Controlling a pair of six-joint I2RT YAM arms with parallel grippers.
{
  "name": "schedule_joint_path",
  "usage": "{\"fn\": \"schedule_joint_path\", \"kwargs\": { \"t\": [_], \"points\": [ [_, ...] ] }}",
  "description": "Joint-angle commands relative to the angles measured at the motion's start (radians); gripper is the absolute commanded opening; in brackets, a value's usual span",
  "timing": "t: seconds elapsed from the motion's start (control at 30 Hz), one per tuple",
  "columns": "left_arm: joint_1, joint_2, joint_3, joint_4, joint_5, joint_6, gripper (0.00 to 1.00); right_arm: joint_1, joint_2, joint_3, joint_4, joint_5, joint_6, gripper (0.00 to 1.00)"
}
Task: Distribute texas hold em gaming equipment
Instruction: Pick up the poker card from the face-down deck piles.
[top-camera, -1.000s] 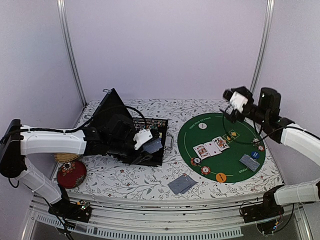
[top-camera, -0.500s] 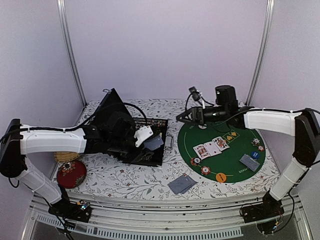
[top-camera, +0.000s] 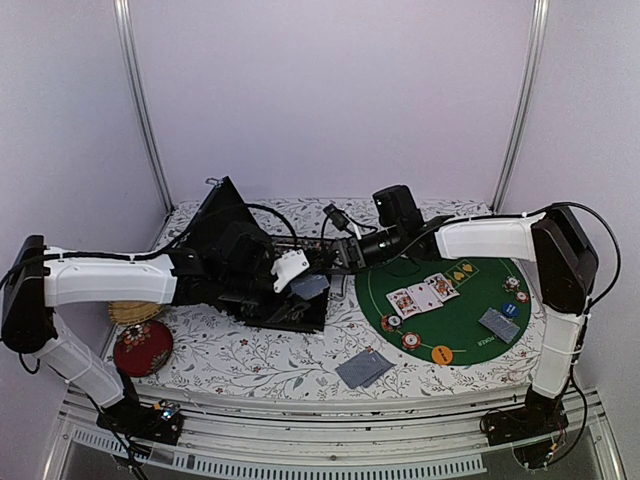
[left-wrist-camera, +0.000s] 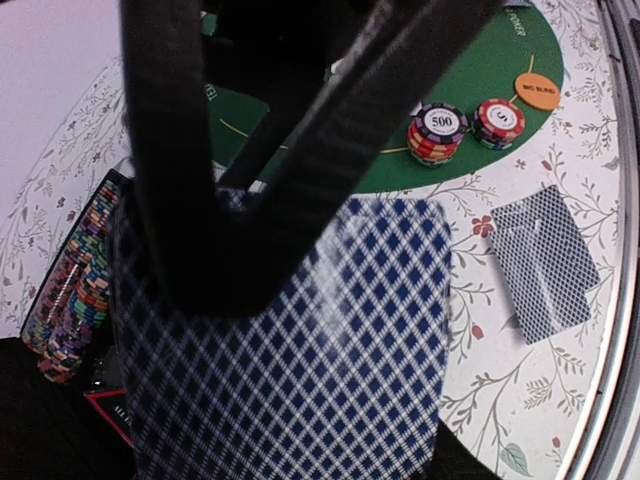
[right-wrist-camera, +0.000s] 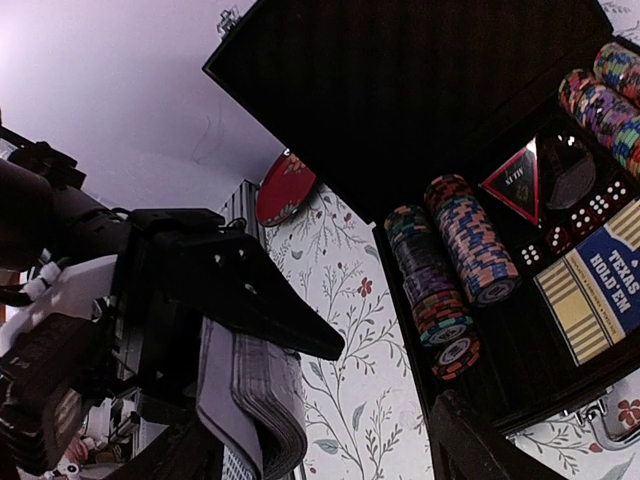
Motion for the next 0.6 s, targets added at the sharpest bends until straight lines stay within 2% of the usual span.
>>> {"fn": "schedule_joint_path", "kwargs": {
  "t": [0.0,0.17,0.3,0.57],
  "points": [
    [0.012,0.017,0.032,0.01,-0.002,0.0,0.51,0.018,0.03,0.04,-0.059,0.02,-0.048,0.7],
    [0.013,0.017,0.032,0.012,-0.003,0.006,0.51,0.02,0.011,0.04,-0.121,0.081,-0.091,0.6],
    [0.013,0.017,0.031,0.011,-0.004,0.006,0.49,0.02,-0.024,0.041,-0.164,0.129,-0.116,0.44],
    [0.013,0.018,0.027,0.01,-0.006,0.006,0.49,0.02,-0.065,0.043,-0.214,0.152,-0.139,0.3]
  ]
}}
